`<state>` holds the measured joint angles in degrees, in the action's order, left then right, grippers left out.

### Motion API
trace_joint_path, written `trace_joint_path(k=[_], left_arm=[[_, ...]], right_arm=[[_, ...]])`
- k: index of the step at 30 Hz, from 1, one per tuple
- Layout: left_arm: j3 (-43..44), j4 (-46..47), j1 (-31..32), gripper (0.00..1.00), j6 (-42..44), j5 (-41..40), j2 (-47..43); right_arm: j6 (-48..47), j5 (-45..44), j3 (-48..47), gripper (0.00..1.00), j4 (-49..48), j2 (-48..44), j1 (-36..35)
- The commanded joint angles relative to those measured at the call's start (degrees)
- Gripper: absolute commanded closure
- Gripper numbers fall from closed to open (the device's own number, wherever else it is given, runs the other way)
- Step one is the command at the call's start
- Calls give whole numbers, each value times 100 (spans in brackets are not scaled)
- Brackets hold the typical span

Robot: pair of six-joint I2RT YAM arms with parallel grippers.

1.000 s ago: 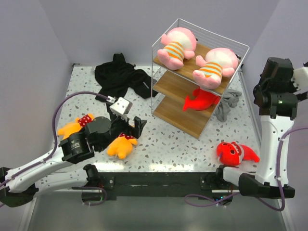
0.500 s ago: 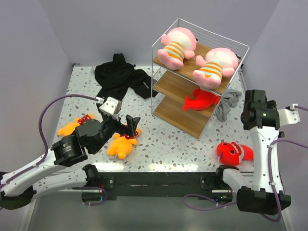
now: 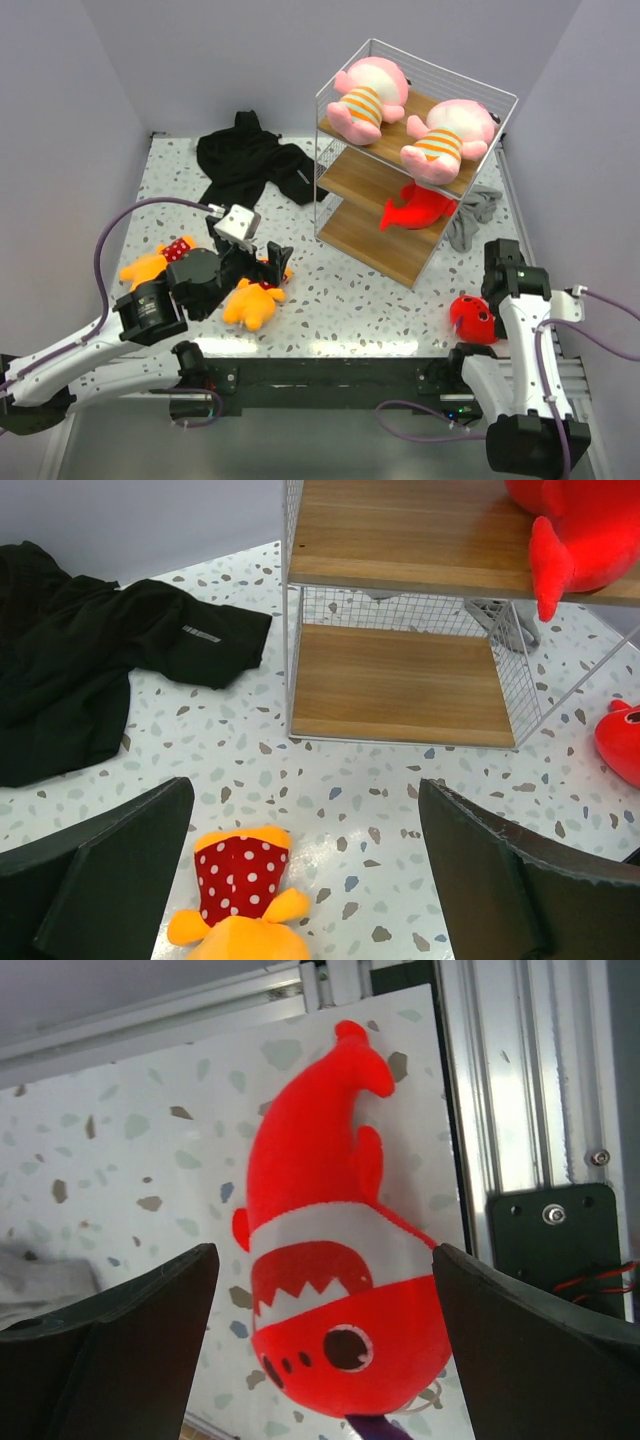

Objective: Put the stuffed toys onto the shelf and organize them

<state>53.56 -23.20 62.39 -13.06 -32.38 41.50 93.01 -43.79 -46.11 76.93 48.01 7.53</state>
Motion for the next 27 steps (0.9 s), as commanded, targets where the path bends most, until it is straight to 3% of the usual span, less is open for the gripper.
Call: trace_joint_path(k=[1,14,17,20,21,27], left_arm=[[-56,237,36,0,-39,-146,-19],[-126,386,36,0,23,-181,-177],[-127,386,36,0,23,-233,-212],[-135,387,36,0,14,-260,-247],[-144,378,36,0,5,-269,-256],[-153,378,36,0,-4,-312,-352]], right_arm=[[569,-182,374,9,-106,77,20],[455,-24,1701,15,-1566,-28,12],[402,-164,1754,28,-1619,-90,12],[236,-340,1710,87,-1619,-186,20],[165,-384,1684,100,-1619,-282,20],[-1661,-850,983,100,-2443,-1107,20]])
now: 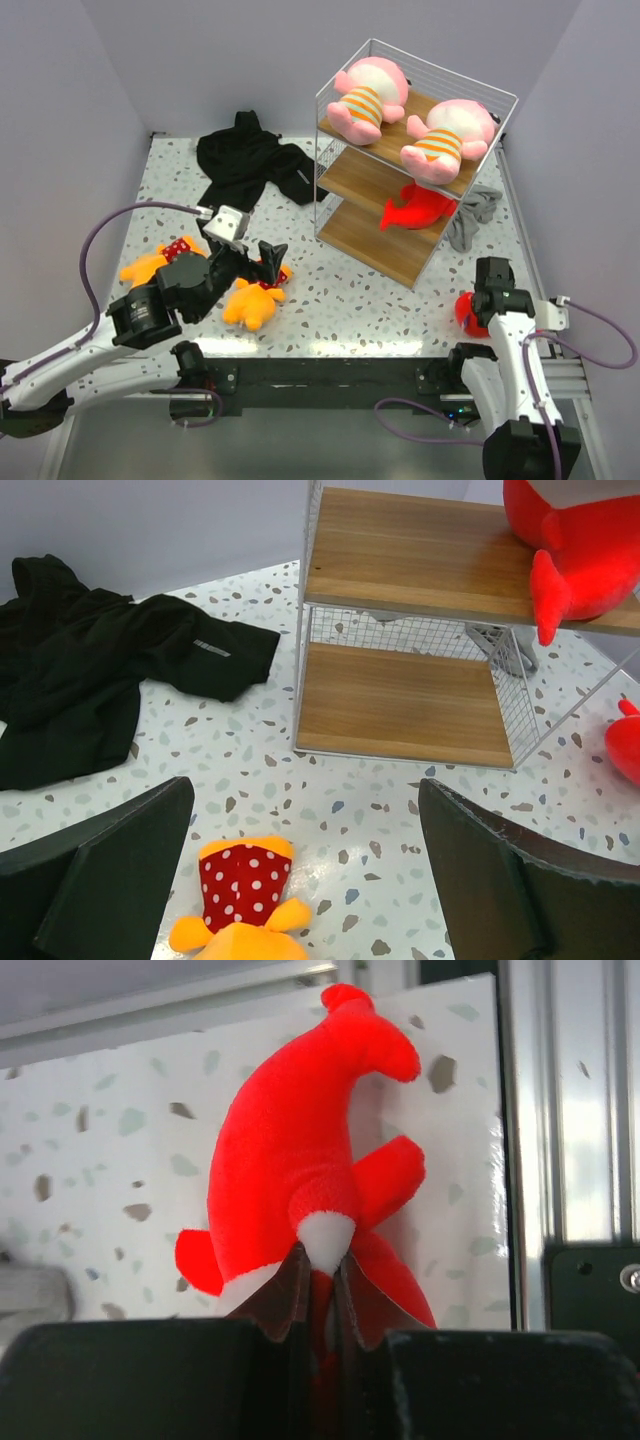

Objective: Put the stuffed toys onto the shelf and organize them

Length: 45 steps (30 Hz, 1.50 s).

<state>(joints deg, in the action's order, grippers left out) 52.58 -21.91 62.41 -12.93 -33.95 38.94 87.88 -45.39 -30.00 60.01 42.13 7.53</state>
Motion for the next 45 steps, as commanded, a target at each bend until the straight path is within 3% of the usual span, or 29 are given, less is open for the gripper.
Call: trace_joint_path(k=[1,5,10,19,23,29,32,35,43,45], left_arm=[[-46,240,34,0,-17,-155,-106],[-28,240,34,0,-26,-138,-149],[-46,275,34,0,-26,-173,-229],[7,284,34,0,-52,-208,-299],[-72,459,34,0,1,81,-492],[-72,495,34,0,1,108,-589],[-72,477,34,0,-8,117,-615],[-55,469,34,0,1,117,-668],[288,241,34,0,-34,284,-756],[437,83,34,0,-69,328,-782]], right_arm=[[-1742,-726,-743,100,-919,-626,20],[-2985,-621,-1209,100,-1947,-917,20],[-4082,-348,-2192,100,-2792,-401,20],[-5077,-761,-4522,100,-3038,533,20],[-5824,-17,-5032,100,-3827,831,20],[-6370,416,-5893,100,-4347,1087,20],[-6677,1196,-6158,100,-4890,1183,20],[-6985,2584,-6097,100,-5672,1096,20],[-6837,5737,-7239,100,-5973,1614,12],[-6644,6136,-7292,100,-6360,1579,20]])
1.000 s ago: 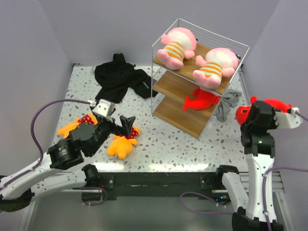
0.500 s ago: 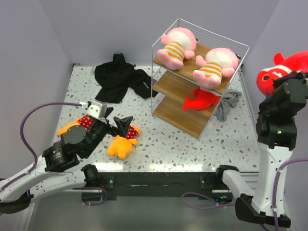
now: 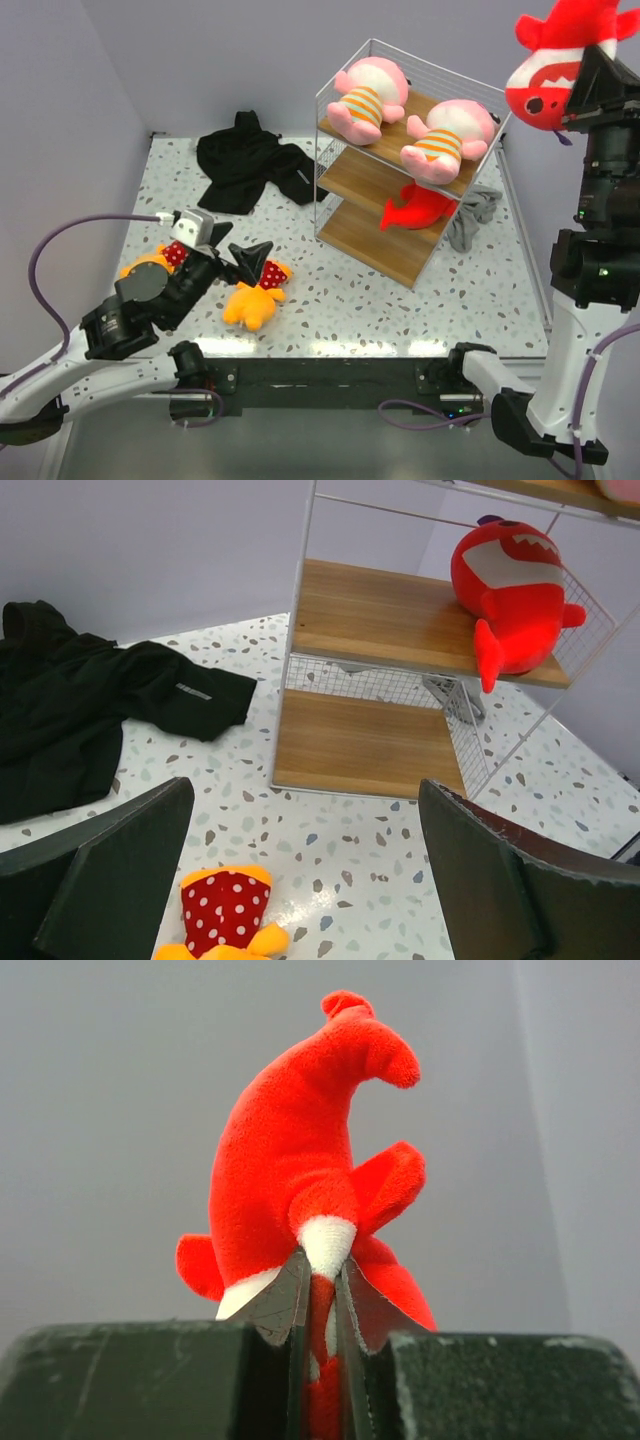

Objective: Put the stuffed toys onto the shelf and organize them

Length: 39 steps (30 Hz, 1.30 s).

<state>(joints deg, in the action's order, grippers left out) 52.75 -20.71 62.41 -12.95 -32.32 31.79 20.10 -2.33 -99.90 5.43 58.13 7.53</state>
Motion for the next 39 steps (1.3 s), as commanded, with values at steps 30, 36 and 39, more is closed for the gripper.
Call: trace_joint_path(k=[30,36,39], left_arm=[[3065,-989,34,9,-963,4075,1286],[3707,-1128,34,6,-877,4023,1558],[3716,-1356,34,4,-718,3427,1462]], right_arm=[[285,8424,858,100,-255,-1841,29],[398,8477,832,100,-192,-1340,29],[460,8425,682,100,-200,-1112,21]])
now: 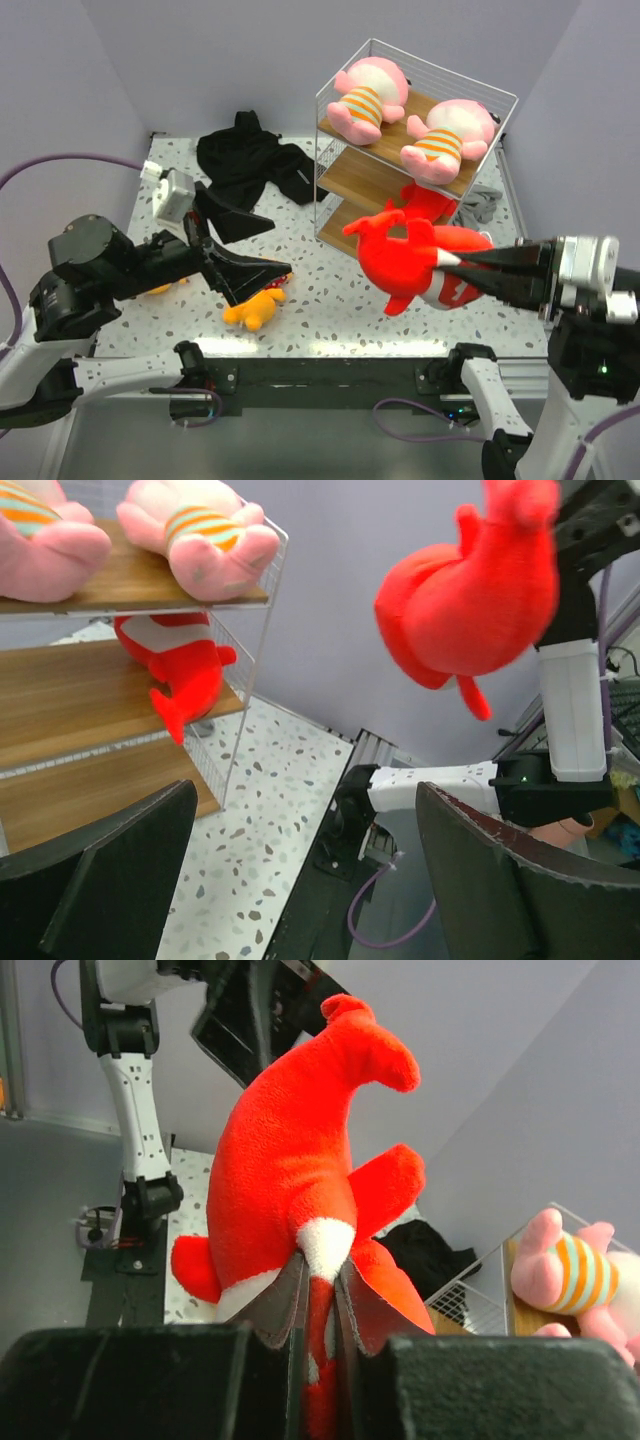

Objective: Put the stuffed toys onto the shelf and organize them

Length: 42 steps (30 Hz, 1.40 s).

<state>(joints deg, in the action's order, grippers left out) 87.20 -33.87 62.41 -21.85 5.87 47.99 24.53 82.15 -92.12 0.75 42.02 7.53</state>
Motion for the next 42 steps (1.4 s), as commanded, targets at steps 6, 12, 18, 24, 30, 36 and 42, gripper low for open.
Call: trace_joint_path(k=[6,12,18,24,30,36,42], left_arm=[[289,-111,34,3,312,-869,-106],[614,3,34,4,234,-351,595],[983,99,34,5,49,159,1221],[746,741,34,4,-284,1039,1274],[808,750,34,5,-381,1162,1555],[799,1172,34,7,-733,1821,1758],[860,1304,34,11,-900,1926,1863]], right_arm=[[263,-6,27,100,-58,702,-268],[-124,-67,694,100,187,615,-708],[-1064,-234,1108,100,1408,272,-700],[-1030,-156,1372,100,1498,9,-709],[-924,-155,1170,100,1507,-115,-709],[-863,-146,950,100,1542,-124,-709],[-722,-190,809,100,1542,-10,-709]])
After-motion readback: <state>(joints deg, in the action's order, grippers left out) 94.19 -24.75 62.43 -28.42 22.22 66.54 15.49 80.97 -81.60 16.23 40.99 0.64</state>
